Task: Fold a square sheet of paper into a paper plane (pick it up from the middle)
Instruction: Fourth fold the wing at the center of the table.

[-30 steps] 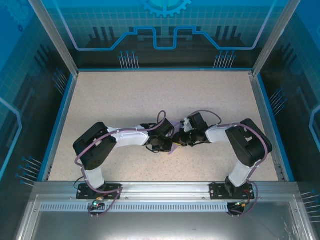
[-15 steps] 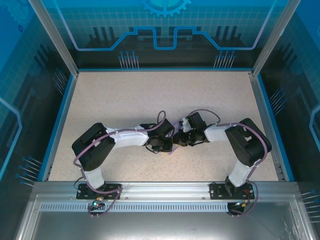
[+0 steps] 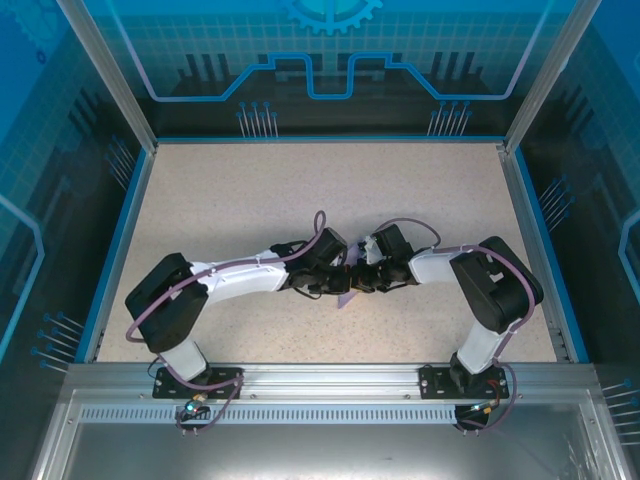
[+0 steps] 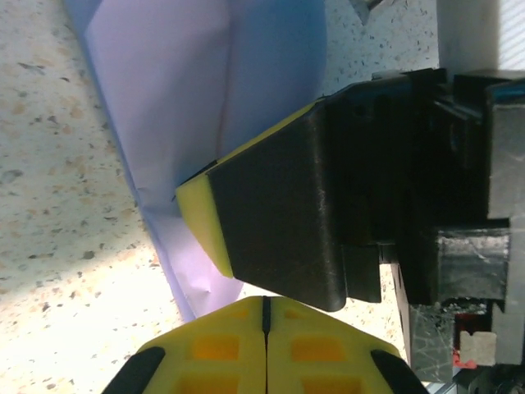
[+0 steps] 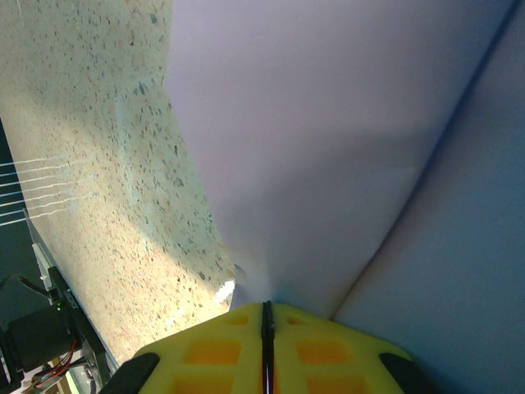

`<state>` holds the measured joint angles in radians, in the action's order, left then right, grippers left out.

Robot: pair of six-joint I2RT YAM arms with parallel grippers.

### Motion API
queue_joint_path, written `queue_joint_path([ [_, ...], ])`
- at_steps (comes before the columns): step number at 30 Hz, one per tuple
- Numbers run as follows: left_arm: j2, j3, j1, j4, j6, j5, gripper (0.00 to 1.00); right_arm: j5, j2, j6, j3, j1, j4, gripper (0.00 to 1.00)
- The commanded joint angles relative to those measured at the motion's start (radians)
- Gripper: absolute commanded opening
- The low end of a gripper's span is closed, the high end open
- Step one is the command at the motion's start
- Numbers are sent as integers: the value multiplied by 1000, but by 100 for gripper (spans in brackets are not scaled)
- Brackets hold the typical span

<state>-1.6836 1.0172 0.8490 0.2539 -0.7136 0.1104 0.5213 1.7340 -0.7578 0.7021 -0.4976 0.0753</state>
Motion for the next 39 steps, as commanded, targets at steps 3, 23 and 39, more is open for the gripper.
queue_joint_path([
  [3, -53, -34, 9, -58, -14, 35, 4, -64, 16, 32, -33, -4, -87, 10],
  [23, -2, -188, 0, -246, -43, 49, 0, -34, 28, 19, -45, 14, -57, 10],
  [39, 26, -222, -23, -344, -68, 99, 0, -38, 21, 24, -38, 16, -70, 10],
])
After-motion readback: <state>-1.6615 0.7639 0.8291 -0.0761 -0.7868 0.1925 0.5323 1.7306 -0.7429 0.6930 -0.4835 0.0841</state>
